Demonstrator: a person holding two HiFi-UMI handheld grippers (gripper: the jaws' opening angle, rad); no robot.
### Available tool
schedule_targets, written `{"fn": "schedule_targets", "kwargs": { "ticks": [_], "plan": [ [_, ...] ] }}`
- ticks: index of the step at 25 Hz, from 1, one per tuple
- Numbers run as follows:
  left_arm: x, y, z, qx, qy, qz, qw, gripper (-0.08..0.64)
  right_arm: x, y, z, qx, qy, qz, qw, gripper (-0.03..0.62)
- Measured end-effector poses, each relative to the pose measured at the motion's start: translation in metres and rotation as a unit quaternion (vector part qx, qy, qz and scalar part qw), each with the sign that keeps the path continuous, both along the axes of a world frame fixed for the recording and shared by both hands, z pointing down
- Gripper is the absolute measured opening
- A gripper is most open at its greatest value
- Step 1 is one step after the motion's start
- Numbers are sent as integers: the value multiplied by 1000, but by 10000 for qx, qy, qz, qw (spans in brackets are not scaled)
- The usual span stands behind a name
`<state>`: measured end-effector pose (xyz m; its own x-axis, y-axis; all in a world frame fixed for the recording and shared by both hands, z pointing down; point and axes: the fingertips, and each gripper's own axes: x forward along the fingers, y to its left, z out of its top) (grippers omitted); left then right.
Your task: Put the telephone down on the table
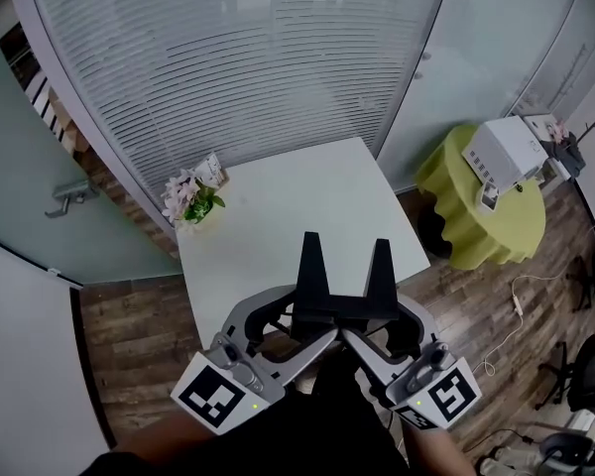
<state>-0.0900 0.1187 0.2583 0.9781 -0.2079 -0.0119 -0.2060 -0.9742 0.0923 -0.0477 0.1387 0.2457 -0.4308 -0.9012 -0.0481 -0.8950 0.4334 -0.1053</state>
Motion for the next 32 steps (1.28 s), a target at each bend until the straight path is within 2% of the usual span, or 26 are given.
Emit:
{"fn": "schedule_targets", "kwargs": {
  "ticks": [6, 14, 23, 32],
  "plan": [
    [27, -29, 3, 29, -58, -290, 9996, 245, 29, -31, 4, 20, -45, -295, 9996, 273],
    [80, -76, 3, -46, -129, -880, 9960, 245, 82, -83, 6, -26, -125, -872, 9961, 273],
    [141, -123, 10, -164, -237, -1624, 9863, 245, 146, -137, 15, -192, -195, -1593, 9869, 273],
    [181, -149, 33, -387, -366, -2236, 9732, 245, 186, -170, 38, -414, -270, -2196, 9743, 273]
  ]
}}
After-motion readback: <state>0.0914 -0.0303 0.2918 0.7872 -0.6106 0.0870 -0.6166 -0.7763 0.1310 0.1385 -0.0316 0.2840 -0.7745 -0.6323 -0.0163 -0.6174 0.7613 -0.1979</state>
